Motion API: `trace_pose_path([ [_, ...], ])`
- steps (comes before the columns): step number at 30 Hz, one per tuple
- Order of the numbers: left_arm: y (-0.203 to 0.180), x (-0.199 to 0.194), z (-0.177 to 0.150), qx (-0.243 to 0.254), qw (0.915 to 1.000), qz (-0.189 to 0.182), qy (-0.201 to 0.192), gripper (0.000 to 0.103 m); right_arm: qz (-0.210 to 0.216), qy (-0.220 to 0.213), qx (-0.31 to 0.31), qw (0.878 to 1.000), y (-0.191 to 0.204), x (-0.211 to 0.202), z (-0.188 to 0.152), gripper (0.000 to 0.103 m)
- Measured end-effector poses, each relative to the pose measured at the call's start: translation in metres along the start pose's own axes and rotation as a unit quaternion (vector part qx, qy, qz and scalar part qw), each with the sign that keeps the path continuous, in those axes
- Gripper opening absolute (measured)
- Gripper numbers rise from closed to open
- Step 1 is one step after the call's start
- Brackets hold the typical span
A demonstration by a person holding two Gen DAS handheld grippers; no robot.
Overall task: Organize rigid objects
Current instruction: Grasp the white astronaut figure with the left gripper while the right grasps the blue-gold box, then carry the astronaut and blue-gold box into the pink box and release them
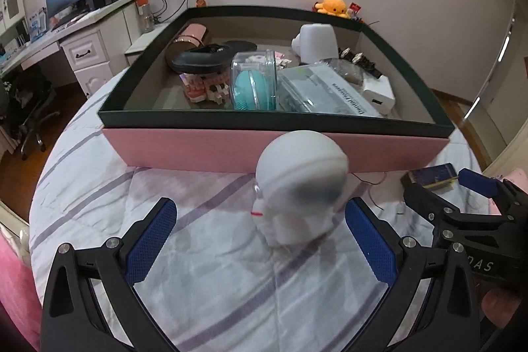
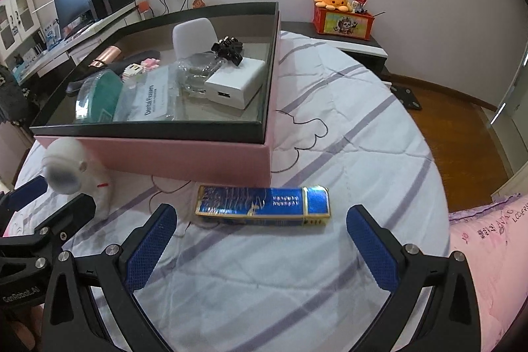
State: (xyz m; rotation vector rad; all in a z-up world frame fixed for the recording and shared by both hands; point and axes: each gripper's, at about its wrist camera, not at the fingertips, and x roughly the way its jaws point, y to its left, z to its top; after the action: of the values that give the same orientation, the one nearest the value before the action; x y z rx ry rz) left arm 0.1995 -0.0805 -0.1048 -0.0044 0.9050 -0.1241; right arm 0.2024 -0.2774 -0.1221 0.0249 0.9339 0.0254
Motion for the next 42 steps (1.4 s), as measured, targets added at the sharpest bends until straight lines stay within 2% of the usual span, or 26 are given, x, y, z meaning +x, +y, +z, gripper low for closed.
trace_pose_path([
  [5,0.001,0.015,0.003,-0.002,0.9999,0.006,0.012,0.103,-0.014,0.006,-0.002,1.000,0.002,0.013,0.004,0.103],
  [8,0.002,0.022,0.002,-0.005,0.9998,0.000,0.021,0.099,-0.022,0.004,-0.009,1.000,0.004,0.016,0.003,0.103],
  [11,-0.001,0.020,0.003,0.004,0.9998,-0.018,0.011,0.086,-0.017,-0.003,-0.014,1.000,0.006,0.013,0.002,0.095],
  [12,-0.002,0.019,0.002,0.007,0.9995,-0.029,0.009,0.080,-0.017,-0.006,-0.013,1.000,0.006,0.012,0.002,0.086],
  [13,-0.002,0.019,0.002,0.007,0.9993,-0.036,0.009,0.077,-0.018,-0.009,-0.011,1.000,0.004,0.010,0.002,0.083],
  [17,0.003,0.014,0.002,-0.003,0.9974,-0.071,0.009,0.053,-0.010,-0.010,-0.009,1.000,0.002,0.007,0.000,0.083],
  [27,0.016,-0.012,-0.004,-0.013,0.9959,-0.089,-0.013,0.052,0.014,-0.013,-0.006,1.000,0.006,-0.010,-0.011,0.083],
  [36,0.021,0.003,-0.003,-0.018,0.9954,-0.094,0.010,0.051,0.021,-0.015,-0.007,1.000,0.011,-0.021,-0.015,0.083],
  [42,0.023,-0.007,-0.004,-0.015,0.9950,-0.099,-0.003,0.051,0.021,-0.023,-0.010,0.999,0.012,-0.029,-0.013,0.083],
])
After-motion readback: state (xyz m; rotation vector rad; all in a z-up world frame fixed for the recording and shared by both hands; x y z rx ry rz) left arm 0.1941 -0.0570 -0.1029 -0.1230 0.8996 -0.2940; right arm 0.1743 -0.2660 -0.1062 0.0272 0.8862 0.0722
